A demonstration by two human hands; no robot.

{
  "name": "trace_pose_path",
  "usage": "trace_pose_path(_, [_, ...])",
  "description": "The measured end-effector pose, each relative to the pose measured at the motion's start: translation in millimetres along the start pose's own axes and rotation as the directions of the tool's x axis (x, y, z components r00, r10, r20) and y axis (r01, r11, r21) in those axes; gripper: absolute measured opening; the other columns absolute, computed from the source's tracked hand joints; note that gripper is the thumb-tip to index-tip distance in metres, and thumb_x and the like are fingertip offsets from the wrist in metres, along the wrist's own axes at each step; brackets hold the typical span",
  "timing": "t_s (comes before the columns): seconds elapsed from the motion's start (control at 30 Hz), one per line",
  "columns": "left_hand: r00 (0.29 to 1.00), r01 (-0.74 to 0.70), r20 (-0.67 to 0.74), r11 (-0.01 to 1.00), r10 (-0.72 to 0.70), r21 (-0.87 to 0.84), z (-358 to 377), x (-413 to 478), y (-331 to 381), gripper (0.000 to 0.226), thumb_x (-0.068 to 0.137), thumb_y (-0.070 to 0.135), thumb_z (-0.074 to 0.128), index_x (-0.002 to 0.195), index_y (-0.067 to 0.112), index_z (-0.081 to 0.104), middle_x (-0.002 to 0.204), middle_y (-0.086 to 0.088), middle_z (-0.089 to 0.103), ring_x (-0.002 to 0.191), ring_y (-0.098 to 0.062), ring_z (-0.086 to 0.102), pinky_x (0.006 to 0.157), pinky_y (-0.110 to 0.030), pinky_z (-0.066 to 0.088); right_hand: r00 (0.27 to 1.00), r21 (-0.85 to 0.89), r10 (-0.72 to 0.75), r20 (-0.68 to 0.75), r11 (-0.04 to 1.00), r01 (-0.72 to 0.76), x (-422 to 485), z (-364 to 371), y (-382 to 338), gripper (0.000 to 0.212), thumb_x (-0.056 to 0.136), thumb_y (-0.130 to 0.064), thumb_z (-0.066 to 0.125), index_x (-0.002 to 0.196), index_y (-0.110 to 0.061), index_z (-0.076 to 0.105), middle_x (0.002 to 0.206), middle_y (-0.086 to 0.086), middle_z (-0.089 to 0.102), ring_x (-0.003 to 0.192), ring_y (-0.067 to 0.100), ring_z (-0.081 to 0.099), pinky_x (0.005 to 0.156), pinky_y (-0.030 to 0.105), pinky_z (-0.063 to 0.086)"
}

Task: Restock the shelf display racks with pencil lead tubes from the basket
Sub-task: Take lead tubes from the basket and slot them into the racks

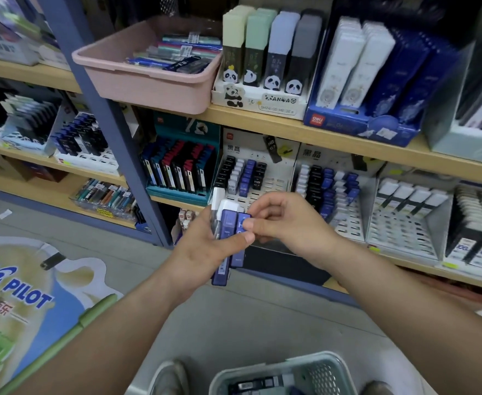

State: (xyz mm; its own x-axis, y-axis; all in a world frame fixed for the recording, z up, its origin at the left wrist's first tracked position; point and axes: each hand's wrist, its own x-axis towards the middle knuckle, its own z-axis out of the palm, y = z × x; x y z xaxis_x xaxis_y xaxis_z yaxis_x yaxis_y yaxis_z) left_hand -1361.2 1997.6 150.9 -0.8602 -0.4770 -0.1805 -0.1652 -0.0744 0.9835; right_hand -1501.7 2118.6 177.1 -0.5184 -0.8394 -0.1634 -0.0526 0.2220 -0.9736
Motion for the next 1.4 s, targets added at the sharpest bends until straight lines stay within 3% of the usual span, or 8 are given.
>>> trace_pose_path(0.2, [0.999, -0.015, 0.038, 1.0, 0.015, 0.007, 5.1, 2.7, -0.5, 0.055, 0.081, 0.029, 0.082, 0.129, 0.017, 0.058, 0.118, 0.0, 0.073, 0.112, -0.02, 0.068, 0.103, -0.045, 0.05, 0.999, 0.057, 0.01, -0.045, 0.998, -0.008, -13.4, -9.6, 8.8, 0.013, 0.09, -0.003, 0.069, 0.1, -0.011, 0.07, 0.086, 0.008, 0.063, 0.073, 0.016, 0.066, 0.072, 0.028, 0.058])
trace_pose_path(0.37, [1.0, 0.005, -0.029, 0.997, -0.003, 0.08, 3.9, 9.1, -7.2, 0.038, 0.09, 0.014, 0.074, 0.125, 0.017, 0.06, 0.108, -0.001, 0.076, 0.095, -0.027, 0.073, 0.086, -0.038, 0.06, 0.986, 0.097, -0.003, -0.166, 0.995, 0.02, -15.9, -26.2, 19.1, 0.01, 0.091, 0.0, 0.066, 0.099, -0.007, 0.067, 0.092, 0.01, 0.066, 0.076, 0.019, 0.069, 0.075, 0.034, 0.06])
trace_pose_path(0.47, [0.994, 0.05, -0.099, 0.993, -0.039, 0.108, -0.5, 11.6, -10.2, 0.031, 0.088, 0.016, 0.075, 0.116, 0.016, 0.062, 0.093, -0.004, 0.076, 0.074, -0.019, 0.07, 0.071, -0.032, 0.059, 0.954, -0.056, -0.059, -0.295, 0.997, 0.044, -1.6, -38.8, 20.1, 0.01, 0.088, 0.001, 0.069, 0.094, -0.008, 0.066, 0.093, 0.02, 0.069, 0.074, 0.025, 0.072, 0.075, 0.04, 0.061])
trace_pose_path(0.6, [0.987, 0.084, -0.145, 0.994, -0.072, 0.075, -6.4, 14.9, -10.4, 0.03, 0.087, 0.013, 0.076, 0.113, 0.011, 0.061, 0.085, -0.004, 0.073, 0.066, -0.015, 0.067, 0.062, -0.024, 0.055, 0.916, -0.345, -0.173, -0.362, 0.938, 0.041, 37.0, -53.0, 22.9, 0.013, 0.084, -0.011, 0.076, 0.088, -0.02, 0.068, 0.088, 0.007, 0.071, 0.081, 0.022, 0.071, 0.078, 0.037, 0.06])
trace_pose_path(0.77, [0.986, 0.086, -0.148, 0.995, -0.078, 0.048, -11.3, 16.9, -7.7, 0.032, 0.087, 0.013, 0.076, 0.116, 0.012, 0.061, 0.095, -0.011, 0.075, 0.067, -0.016, 0.067, 0.063, -0.024, 0.056, 0.922, -0.554, -0.254, -0.291, 0.831, 0.054, 88.5, -42.7, 22.0, 0.01, 0.085, -0.015, 0.076, 0.09, -0.019, 0.069, 0.084, -0.005, 0.069, 0.077, 0.011, 0.067, 0.071, 0.022, 0.054])
trace_pose_path(0.9, [0.982, 0.097, -0.167, 0.995, -0.092, 0.023, -16.7, 16.7, -6.2, 0.034, 0.087, 0.014, 0.076, 0.117, 0.01, 0.06, 0.099, -0.015, 0.073, 0.071, -0.018, 0.068, 0.064, -0.024, 0.057, 0.95, -0.689, -0.254, -0.184, 0.723, 0.06, 122.9, -25.7, 28.1, 0.009, 0.086, -0.014, 0.075, 0.092, -0.018, 0.068, 0.083, -0.001, 0.068, 0.079, 0.014, 0.065, 0.07, 0.027, 0.053])
trace_pose_path(1.2, [0.98, 0.087, -0.18, 0.996, -0.088, -0.015, -23.8, 7.8, 2.9, 0.032, 0.088, 0.01, 0.074, 0.116, 0.006, 0.058, 0.1, -0.019, 0.071, 0.067, -0.015, 0.066, 0.06, -0.018, 0.055, 0.939, -0.77, -0.302, -0.163, 0.634, 0.07, 135.0, -20.6, 45.8, 0.009, 0.089, -0.015, 0.071, 0.097, -0.013, 0.069, 0.088, 0.003, 0.068, 0.083, 0.02, 0.064, 0.076, 0.033, 0.055])
trace_pose_path(1.4, [0.98, 0.073, -0.179, 0.995, -0.084, -0.069, -27.7, 0.7, 4.9, 0.025, 0.089, 0.005, 0.072, 0.11, 0.007, 0.059, 0.095, -0.016, 0.072, 0.068, -0.019, 0.066, 0.062, -0.023, 0.058, 0.94, -0.809, -0.311, -0.14, 0.583, 0.072, 135.0, -16.4, 55.5, 0.015, 0.092, -0.018, 0.069, 0.106, -0.013, 0.07, 0.096, 0.01, 0.071, 0.089, 0.027, 0.066, 0.083, 0.041, 0.056])
